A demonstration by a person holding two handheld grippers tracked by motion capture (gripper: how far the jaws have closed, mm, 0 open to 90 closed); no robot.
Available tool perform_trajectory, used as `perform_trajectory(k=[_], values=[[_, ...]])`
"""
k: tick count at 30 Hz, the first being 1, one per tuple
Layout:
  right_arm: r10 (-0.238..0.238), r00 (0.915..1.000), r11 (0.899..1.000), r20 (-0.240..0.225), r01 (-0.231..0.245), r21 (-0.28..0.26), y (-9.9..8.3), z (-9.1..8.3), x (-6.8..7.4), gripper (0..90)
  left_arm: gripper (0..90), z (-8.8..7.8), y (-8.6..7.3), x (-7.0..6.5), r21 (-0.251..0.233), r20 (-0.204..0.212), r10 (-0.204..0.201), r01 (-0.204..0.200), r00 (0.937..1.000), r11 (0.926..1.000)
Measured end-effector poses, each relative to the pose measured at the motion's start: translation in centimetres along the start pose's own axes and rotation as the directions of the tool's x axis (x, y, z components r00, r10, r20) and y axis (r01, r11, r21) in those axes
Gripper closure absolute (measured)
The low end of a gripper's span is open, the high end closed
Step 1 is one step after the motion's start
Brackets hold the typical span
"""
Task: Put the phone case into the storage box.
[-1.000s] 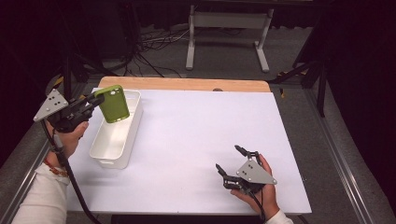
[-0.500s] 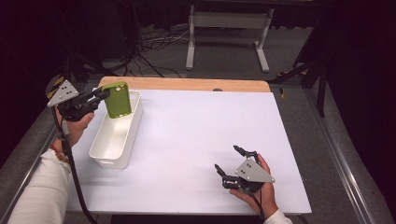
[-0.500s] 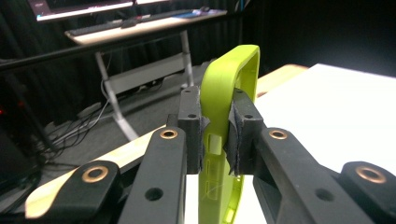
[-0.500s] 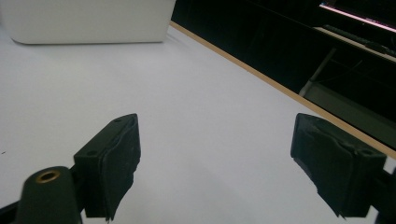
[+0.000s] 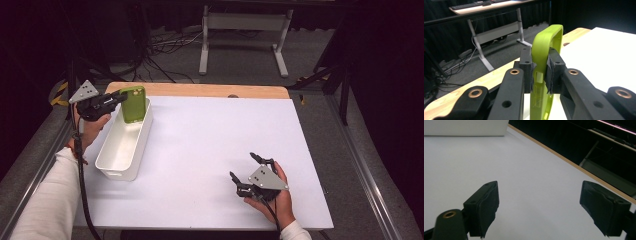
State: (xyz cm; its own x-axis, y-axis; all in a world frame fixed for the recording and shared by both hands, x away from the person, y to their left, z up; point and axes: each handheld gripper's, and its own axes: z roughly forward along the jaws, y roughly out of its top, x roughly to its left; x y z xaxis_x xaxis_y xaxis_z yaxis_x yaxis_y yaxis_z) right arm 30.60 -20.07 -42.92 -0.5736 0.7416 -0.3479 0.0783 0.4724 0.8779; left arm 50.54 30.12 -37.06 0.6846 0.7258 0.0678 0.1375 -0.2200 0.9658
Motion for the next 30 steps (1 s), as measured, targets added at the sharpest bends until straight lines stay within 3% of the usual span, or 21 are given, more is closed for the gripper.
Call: perform_trajectory(k=[6, 17, 27, 30], values=[[0.002, 1.0, 1.0, 0.006, -0.002, 0.006, -0.3, 0.3, -0.4, 17.3, 78.0, 1.4, -0.8, 0.5, 0.023, 0.013, -0.004, 0.004, 0.9999, 0.9997], [-0.008, 0.9999, 1.0, -0.011, 0.008, 0.002, -0.2, 0.3, -0.4, 17.2, 78.0, 2.1, -2.2, 1.4, 0.052, 0.021, -0.038, 0.037, 0.9991, 0.998], [-0.03, 0.999, 1.0, -0.034, 0.031, 0.001, 0.0, 0.7, -0.3, 17.3, 76.1, 2.0, -2.5, 1.8, 0.077, -0.019, -0.027, 0.028, 0.9995, 0.9966], [-0.03, 0.9989, 1.0, -0.036, 0.03, 0.0, 0.0, 0.7, -0.3, 17.2, 73.5, 2.3, -2.5, 1.7, 0.093, -0.047, -0.005, 0.01, 0.9989, 0.9956]])
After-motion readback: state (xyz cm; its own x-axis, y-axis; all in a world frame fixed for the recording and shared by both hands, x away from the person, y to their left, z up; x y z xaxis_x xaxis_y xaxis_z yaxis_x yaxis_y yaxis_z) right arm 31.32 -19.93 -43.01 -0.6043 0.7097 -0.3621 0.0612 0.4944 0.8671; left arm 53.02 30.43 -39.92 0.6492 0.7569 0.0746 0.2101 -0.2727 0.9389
